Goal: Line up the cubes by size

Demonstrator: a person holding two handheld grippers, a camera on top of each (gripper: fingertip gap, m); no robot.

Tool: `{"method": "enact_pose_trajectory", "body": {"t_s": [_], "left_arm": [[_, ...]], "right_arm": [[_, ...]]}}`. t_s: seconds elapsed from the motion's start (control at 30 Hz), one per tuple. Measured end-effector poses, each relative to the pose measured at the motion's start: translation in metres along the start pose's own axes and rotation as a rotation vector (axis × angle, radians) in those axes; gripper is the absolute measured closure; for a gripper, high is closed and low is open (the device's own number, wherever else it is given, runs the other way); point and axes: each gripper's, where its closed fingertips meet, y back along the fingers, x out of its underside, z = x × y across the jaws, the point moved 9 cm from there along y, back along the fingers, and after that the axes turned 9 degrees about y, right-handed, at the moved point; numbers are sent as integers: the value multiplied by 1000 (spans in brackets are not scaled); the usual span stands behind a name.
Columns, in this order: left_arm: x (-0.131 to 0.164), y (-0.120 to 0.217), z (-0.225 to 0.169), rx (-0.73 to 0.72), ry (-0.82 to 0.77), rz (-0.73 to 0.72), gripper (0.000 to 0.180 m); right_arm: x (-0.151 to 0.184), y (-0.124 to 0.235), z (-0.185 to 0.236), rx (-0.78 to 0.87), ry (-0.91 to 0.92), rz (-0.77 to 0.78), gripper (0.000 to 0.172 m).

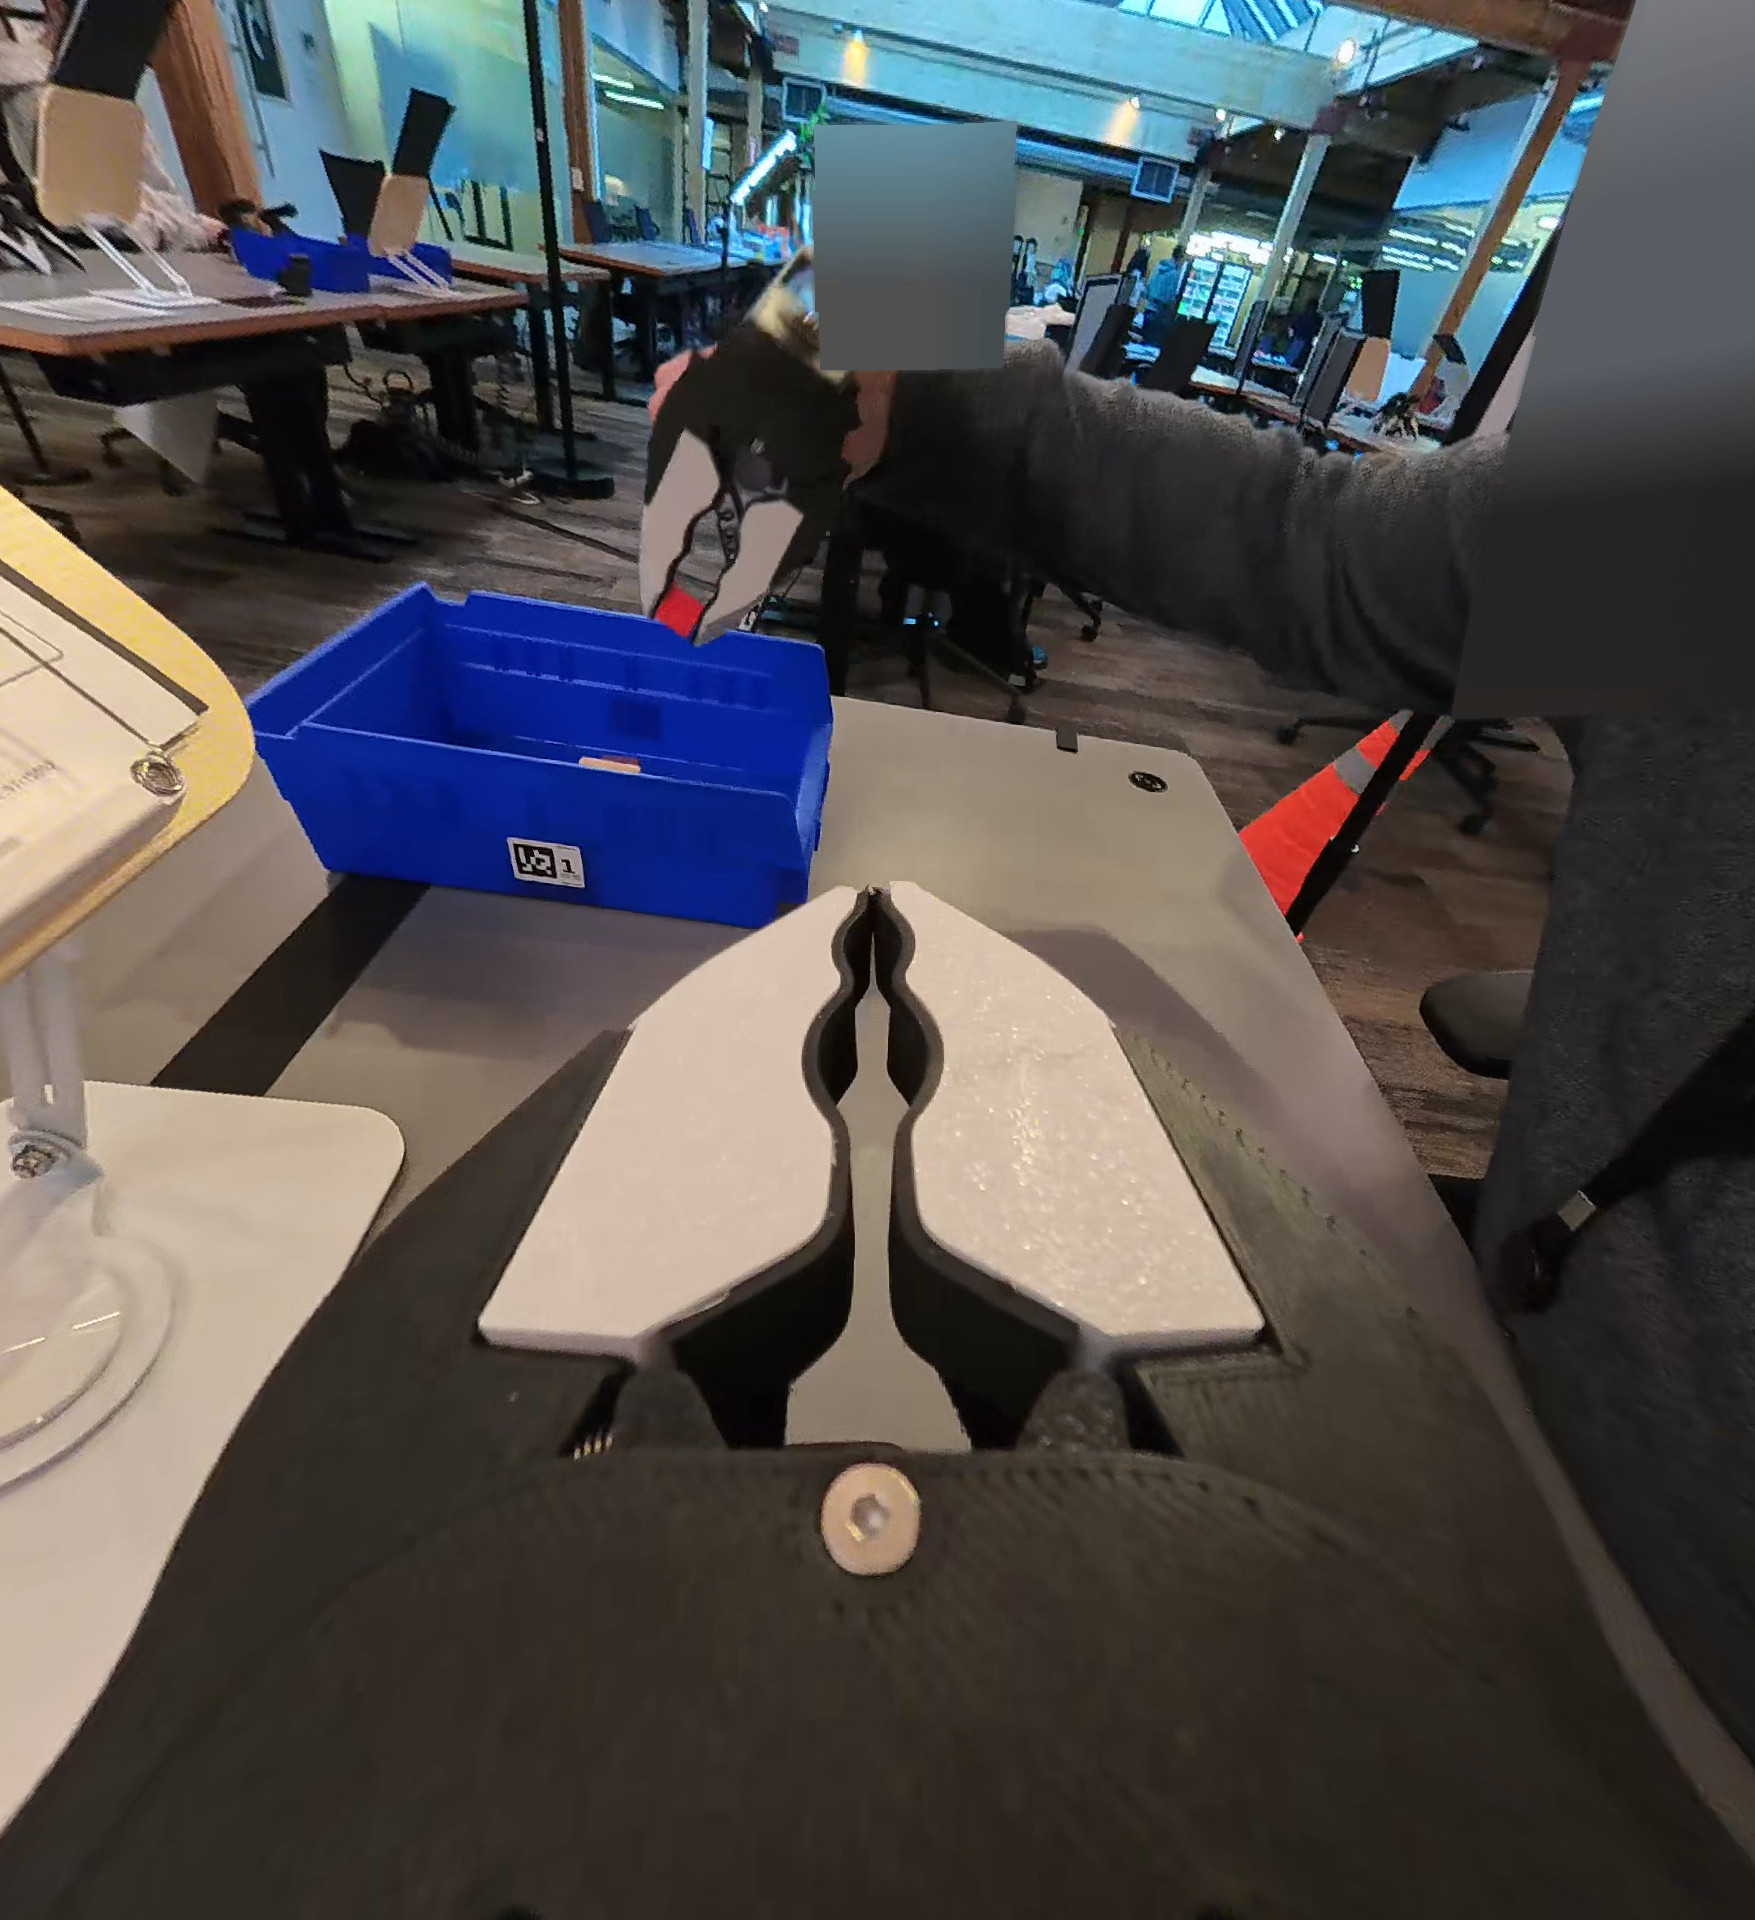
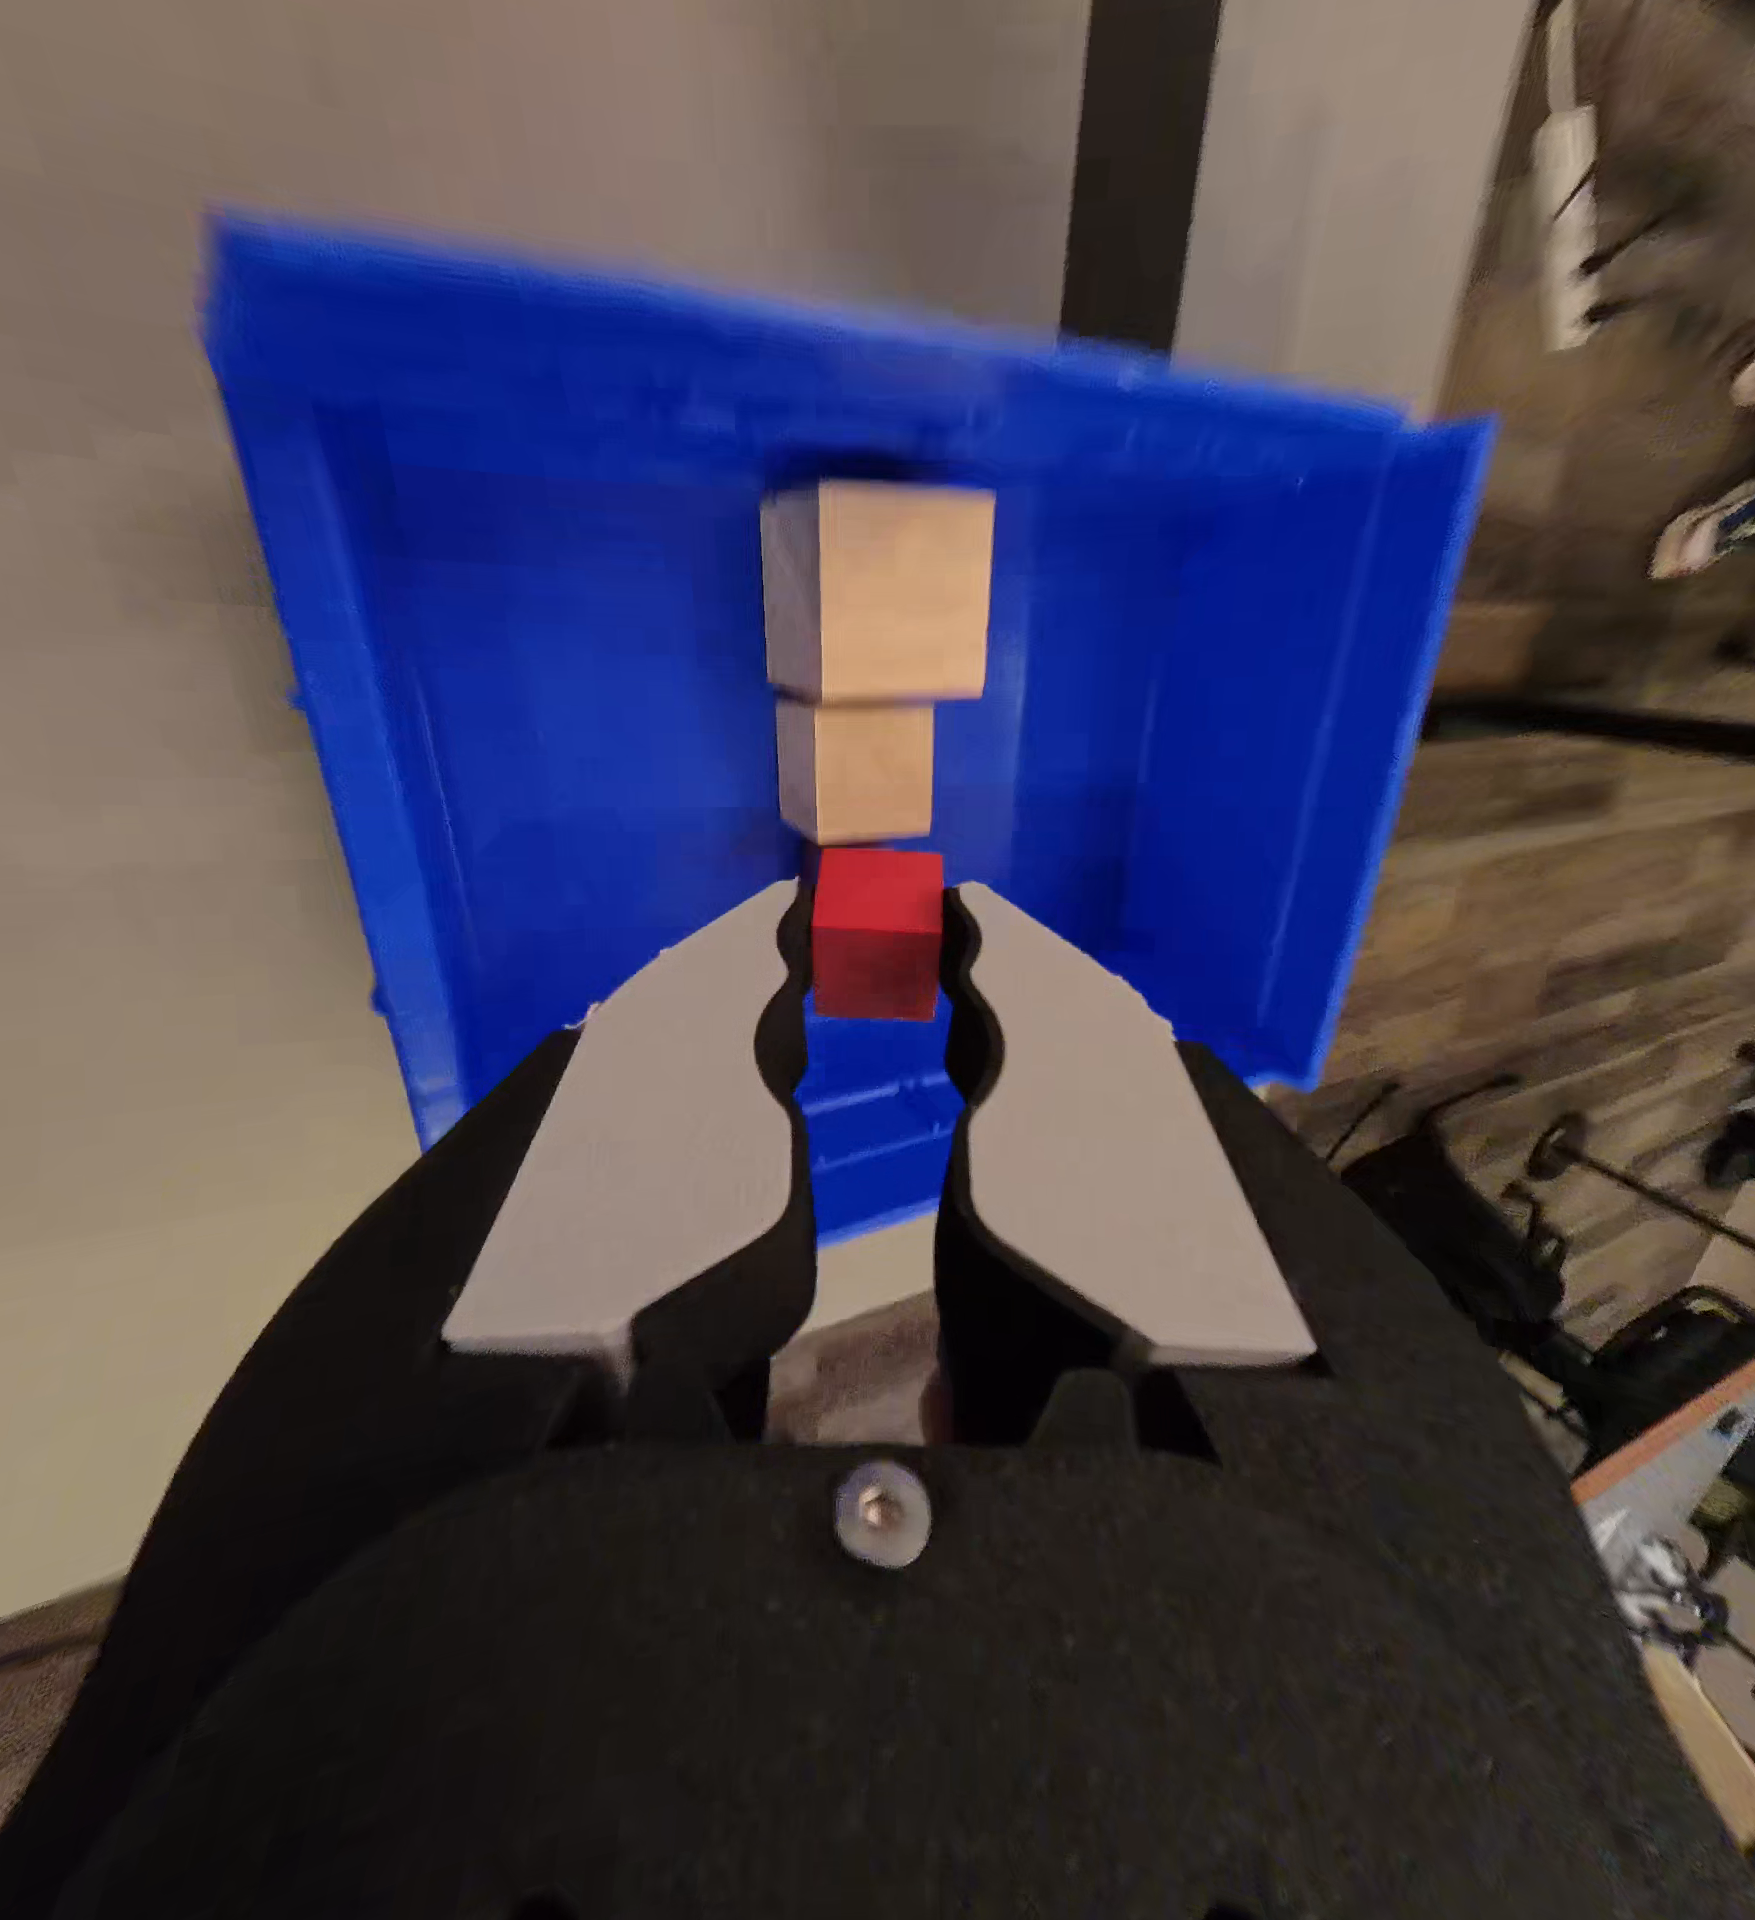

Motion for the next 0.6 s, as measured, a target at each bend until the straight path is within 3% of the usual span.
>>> {"method": "enact_pose_trajectory", "body": {"t_s": [0.17, 0.6], "left_arm": [[-1, -3, 2, -4, -14, 1, 180], [-6, 7, 4, -26, -35, -11, 180]], "right_arm": [[34, -44, -5, -126, -15, 106, 149], [50, -108, -8, -328, 92, 307, 149]]}}
